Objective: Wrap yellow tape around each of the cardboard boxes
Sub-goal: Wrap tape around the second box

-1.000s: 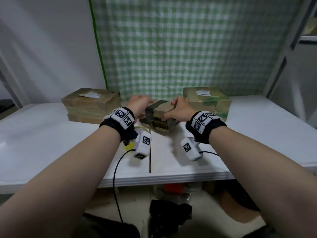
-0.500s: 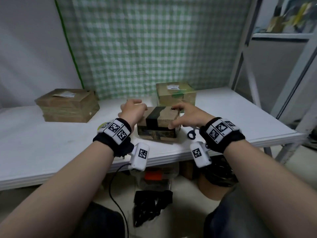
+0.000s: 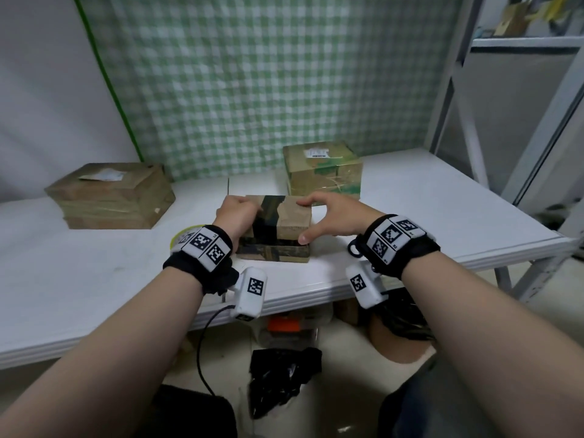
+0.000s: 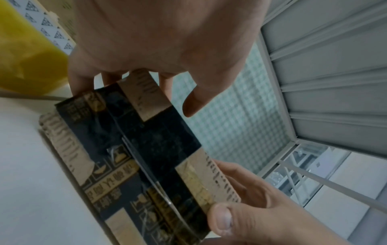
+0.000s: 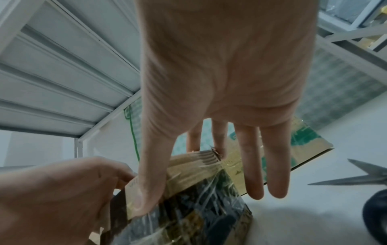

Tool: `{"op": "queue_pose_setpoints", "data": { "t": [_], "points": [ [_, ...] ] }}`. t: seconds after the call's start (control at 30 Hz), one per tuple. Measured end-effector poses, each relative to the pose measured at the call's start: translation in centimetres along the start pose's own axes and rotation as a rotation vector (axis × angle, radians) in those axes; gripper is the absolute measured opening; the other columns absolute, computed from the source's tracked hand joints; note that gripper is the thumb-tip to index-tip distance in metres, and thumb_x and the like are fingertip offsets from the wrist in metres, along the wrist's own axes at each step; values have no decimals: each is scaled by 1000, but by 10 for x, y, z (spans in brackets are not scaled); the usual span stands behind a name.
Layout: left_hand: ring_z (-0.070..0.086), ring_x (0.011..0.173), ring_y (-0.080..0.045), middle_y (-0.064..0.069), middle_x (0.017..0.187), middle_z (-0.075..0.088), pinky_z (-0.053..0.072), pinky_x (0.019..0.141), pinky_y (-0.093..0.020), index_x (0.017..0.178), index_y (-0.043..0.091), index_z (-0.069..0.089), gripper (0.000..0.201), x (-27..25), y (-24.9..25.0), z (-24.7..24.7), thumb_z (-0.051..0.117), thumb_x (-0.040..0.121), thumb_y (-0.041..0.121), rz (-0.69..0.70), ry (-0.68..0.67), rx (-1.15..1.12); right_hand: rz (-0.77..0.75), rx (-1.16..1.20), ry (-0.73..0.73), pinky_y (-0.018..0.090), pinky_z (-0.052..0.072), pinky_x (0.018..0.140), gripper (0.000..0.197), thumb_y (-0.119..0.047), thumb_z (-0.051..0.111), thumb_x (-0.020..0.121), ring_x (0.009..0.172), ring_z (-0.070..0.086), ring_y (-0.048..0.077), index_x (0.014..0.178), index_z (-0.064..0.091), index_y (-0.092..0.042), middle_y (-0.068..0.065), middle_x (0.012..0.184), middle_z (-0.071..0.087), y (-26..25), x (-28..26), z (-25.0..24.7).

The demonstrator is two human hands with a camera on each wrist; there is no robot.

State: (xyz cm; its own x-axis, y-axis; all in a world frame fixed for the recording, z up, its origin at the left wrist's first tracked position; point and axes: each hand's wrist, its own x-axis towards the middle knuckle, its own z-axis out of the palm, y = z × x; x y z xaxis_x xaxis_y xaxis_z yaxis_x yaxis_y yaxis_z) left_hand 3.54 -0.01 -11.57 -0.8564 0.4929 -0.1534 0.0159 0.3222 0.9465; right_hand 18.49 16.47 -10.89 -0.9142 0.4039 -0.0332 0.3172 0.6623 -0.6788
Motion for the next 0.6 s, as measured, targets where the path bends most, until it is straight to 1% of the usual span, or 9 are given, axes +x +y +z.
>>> {"op": "queue_pose_setpoints", "data": {
  "t": [0.07,0.13,0.2,0.27,0.33,0.4,0.47,0.53,0.6],
  "points": [
    [63,89,-31,-15,101,68,57,94,-52,94,14,66,17,1,-2,-2,63,79,20,-20,-2,-21,2,-4,-9,25,39,96,86,-36,94,66,126,48,8,141,53,-34,-18,144,49,-1,2,0],
    [64,88,-32,-13,98,68,57,94,-53,90,19,64,11,-1,-5,-4,62,79,18,-34,13,-44,-1,9,-29,27,41,97,87,-34,93,68,123,53,9,142,50,-34,-18,145,47,-1,2,1],
    [62,89,-28,-9,99,67,57,94,-51,106,24,63,28,-2,-9,-4,62,79,20,-48,12,-71,1,55,-63,32,54,83,87,-30,92,71,99,67,13,144,44,-38,-18,146,44,0,-1,1],
    [67,98,-26,-7,106,69,57,95,-48,125,26,58,49,-4,-11,-6,60,77,23,-43,-4,-93,-7,58,-80,25,55,66,86,-29,90,74,77,70,10,145,43,-44,-22,147,41,-1,-4,1],
    [69,104,-30,-11,117,68,58,94,-48,130,24,57,57,-6,-13,-8,61,74,23,-34,0,-105,-26,45,-83,14,51,59,84,-28,89,76,75,66,-2,146,45,-43,-22,147,43,-4,-7,1],
    [69,103,-30,-14,118,68,58,94,-48,133,18,58,55,-12,-12,-10,63,79,17,-22,15,-101,-42,29,-87,13,49,57,85,-29,90,74,70,65,-8,146,47,-41,-20,149,44,-7,-11,0],
    [70,98,-29,-14,112,70,58,93,-48,135,14,58,48,-18,-12,-11,62,88,10,-12,35,-93,-30,-8,-89,17,49,57,86,-36,92,70,66,70,0,144,48,-43,-21,151,43,-10,-16,2],
    [70,98,-30,-13,108,71,58,93,-47,135,12,58,44,-21,-15,-13,61,91,7,-5,40,-87,-19,-47,-85,23,51,63,88,-44,93,67,68,73,10,142,48,-43,-22,153,42,-11,-21,3],
    [71,97,-30,-13,106,71,58,93,-47,137,11,57,45,-24,-18,-15,61,92,7,14,34,-74,-21,-66,-83,23,52,63,88,-44,92,67,70,73,12,143,47,-40,-21,154,42,-12,-25,3]
  ]
}}
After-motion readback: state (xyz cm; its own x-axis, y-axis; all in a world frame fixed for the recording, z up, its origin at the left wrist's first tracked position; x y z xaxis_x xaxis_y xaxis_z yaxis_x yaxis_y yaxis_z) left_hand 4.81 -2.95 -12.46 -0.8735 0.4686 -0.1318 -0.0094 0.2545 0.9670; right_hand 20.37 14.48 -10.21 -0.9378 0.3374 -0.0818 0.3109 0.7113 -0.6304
